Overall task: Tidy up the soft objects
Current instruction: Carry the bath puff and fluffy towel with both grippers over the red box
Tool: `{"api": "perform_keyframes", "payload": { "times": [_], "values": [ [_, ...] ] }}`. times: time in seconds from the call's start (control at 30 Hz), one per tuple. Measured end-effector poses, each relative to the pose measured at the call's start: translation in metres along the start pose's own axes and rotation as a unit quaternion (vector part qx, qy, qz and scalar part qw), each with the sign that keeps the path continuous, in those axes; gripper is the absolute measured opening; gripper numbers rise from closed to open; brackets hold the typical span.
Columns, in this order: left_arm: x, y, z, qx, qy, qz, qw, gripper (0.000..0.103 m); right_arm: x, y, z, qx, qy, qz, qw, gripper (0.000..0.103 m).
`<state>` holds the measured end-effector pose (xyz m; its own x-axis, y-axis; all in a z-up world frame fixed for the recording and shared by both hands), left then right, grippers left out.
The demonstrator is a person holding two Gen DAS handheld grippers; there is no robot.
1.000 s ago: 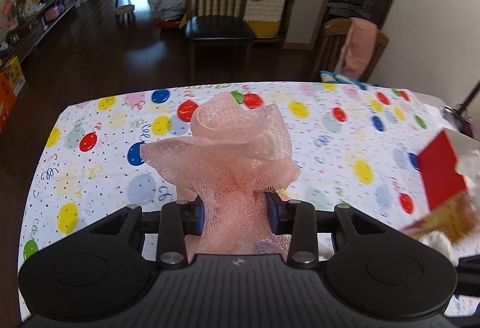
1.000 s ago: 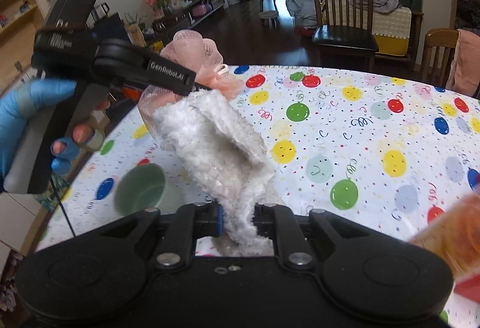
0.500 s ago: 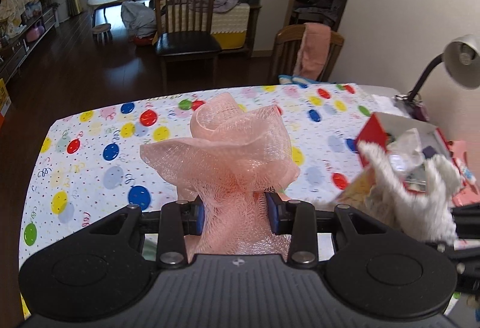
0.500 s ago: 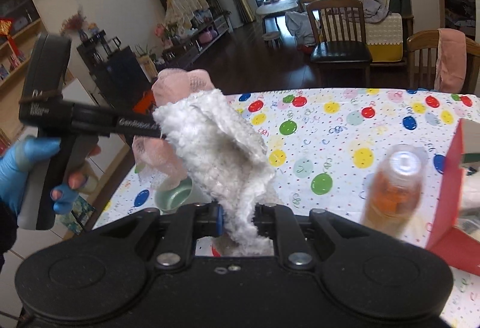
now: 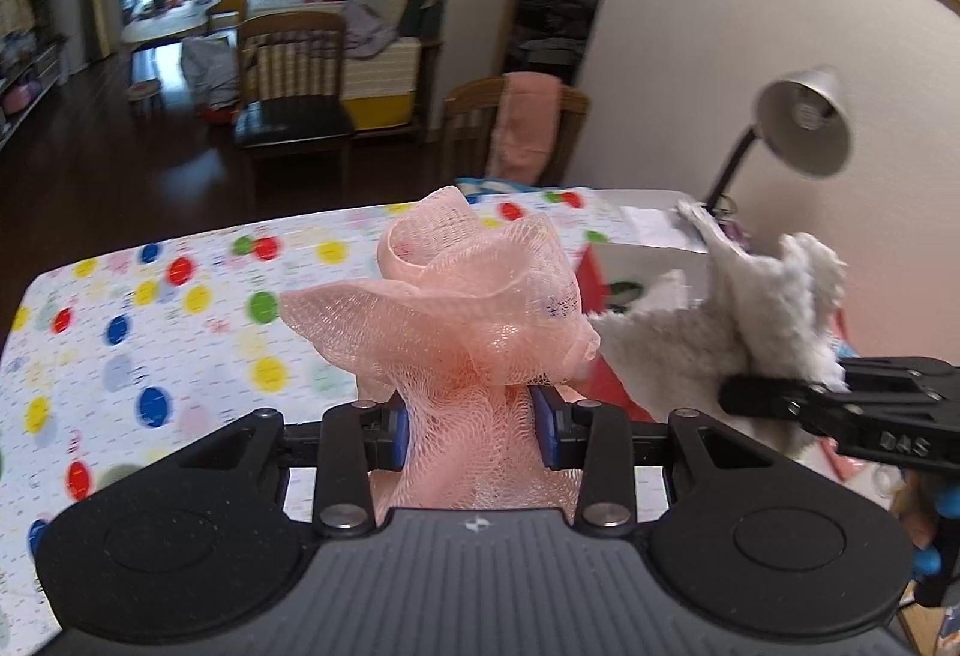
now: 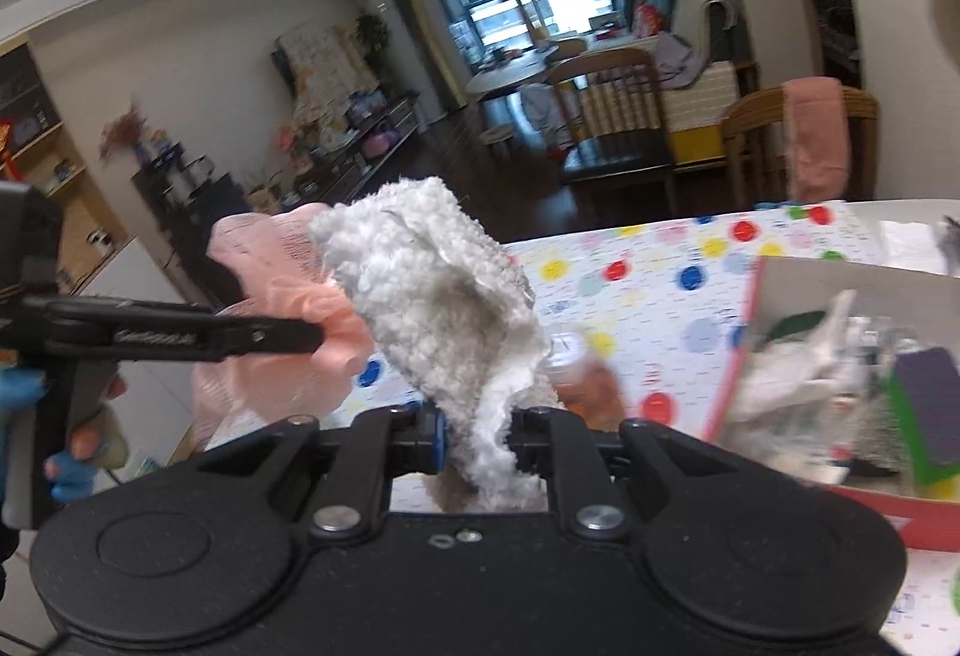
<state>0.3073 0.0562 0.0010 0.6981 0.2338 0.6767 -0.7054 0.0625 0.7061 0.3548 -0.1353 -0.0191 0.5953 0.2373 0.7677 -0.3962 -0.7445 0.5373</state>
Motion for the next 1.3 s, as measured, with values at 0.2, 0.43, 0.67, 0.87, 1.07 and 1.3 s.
{"api": "perform_keyframes", "payload": {
  "times": [0.2, 0.43, 0.67, 0.87, 1.07, 1.3],
  "values": [
    [0.003, -0.023, 0.066, -0.026, -0.033, -0.008, 0.9991, 0.037, 0.0, 0.03, 0.055, -0.04, -0.018, 0.02, 0.999, 0.014],
    [0.005, -0.065, 0.131, -0.039, -0.066, -0.019, 0.9969, 0.037, -0.001, 0.054, 0.121, -0.094, -0.038, 0.034, 0.994, 0.014],
    [0.007, -0.115, 0.182, -0.033, -0.093, -0.033, 0.9946, 0.037, -0.002, 0.067, 0.179, -0.135, -0.046, 0.041, 0.989, 0.015],
    [0.008, -0.15, 0.218, -0.03, -0.107, -0.047, 0.9927, 0.037, 0.002, 0.059, 0.217, -0.161, -0.045, 0.037, 0.985, 0.016],
    [0.011, -0.178, 0.244, -0.025, -0.117, -0.053, 0.9914, 0.037, 0.006, 0.037, 0.246, -0.169, -0.049, 0.021, 0.984, 0.016],
    [0.013, -0.214, 0.251, -0.004, -0.123, -0.066, 0.9902, 0.037, 0.008, 0.003, 0.269, -0.17, -0.053, 0.0, 0.984, 0.016]
  ]
}}
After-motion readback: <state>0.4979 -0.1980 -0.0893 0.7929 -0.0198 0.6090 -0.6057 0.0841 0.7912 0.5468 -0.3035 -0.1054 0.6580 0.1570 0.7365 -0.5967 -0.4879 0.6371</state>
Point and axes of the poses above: each gripper's, at about its wrist camera, not at the fingertips, and y roughly against the way its jaws point, z to its right, x to its top, the point moved 7 cm from there along -y, roughly the way its jaws point, and after that the axes turned 4 degrees about y, right-handed, at the moved point
